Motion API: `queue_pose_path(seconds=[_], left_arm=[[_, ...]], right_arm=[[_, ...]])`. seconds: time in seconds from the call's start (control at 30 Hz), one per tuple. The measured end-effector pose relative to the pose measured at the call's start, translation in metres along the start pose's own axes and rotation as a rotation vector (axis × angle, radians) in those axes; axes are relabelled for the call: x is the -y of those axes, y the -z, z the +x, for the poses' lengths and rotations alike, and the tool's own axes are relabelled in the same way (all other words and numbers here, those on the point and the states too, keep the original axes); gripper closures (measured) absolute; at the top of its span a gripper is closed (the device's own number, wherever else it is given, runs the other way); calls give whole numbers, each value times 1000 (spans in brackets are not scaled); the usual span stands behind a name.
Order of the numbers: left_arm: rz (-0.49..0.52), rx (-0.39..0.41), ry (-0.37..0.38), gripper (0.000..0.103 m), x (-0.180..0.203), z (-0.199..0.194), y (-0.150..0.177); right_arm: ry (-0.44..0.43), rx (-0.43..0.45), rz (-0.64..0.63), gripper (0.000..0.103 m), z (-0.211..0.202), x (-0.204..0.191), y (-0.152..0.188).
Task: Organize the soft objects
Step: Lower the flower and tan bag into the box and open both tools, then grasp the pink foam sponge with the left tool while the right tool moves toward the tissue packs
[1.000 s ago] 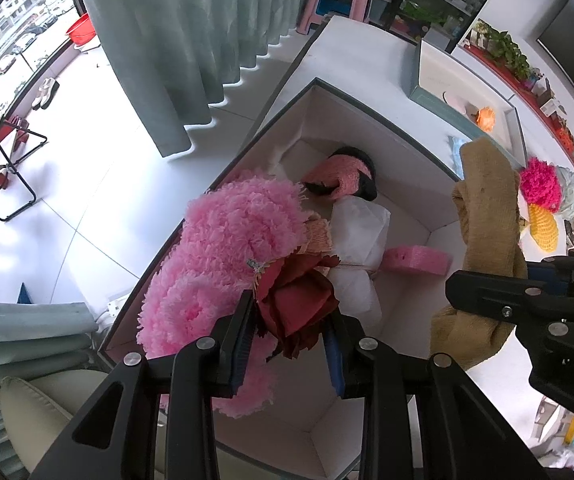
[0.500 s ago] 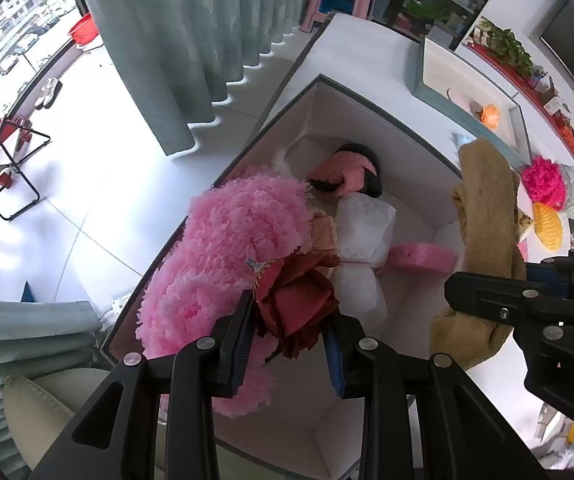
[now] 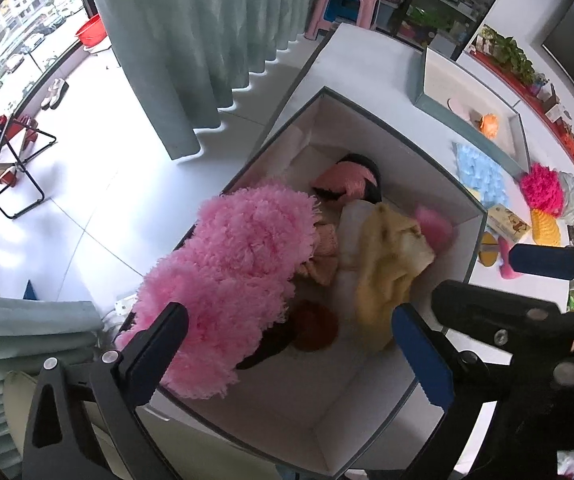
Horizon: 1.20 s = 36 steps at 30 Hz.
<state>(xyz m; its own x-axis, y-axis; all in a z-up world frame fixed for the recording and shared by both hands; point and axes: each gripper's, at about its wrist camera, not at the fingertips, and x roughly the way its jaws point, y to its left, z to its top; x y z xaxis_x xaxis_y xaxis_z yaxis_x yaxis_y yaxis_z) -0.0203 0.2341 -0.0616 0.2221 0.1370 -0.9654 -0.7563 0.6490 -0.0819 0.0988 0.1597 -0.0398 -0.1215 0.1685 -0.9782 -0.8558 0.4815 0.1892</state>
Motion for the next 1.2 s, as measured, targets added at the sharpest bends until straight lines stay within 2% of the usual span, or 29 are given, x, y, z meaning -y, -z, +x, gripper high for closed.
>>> queue_pose_path(seconds=[0.13,0.23,0.43,0.53,0.7,0.87,1.03,1.2], left_arm=[[5,-9,-18,1,1,0,2],[6,-5,-25,1,2,-2,4],[33,-31,-22,1,11,-4,8],[48,-60,-13,1,21,-4,10],[121,-66,-52,1,52,-8,15],[165,-94,-38,1,81,-10,19],[181,-126,-46,1,100,-8,22],[186,-154,-75,1,109,-6,24]], right_arm=[[-3,9,21,10,-5,6,3],[-10,19,41,0,-8,13,4],[-43,20,132,0,-13,42,24],[-54,1,216,0,-9,70,40],[-43,-42,383,0,4,129,76],[10,-61,497,0,16,188,97],[74,-34,525,0,24,233,75],[115,26,503,0,37,260,24]])
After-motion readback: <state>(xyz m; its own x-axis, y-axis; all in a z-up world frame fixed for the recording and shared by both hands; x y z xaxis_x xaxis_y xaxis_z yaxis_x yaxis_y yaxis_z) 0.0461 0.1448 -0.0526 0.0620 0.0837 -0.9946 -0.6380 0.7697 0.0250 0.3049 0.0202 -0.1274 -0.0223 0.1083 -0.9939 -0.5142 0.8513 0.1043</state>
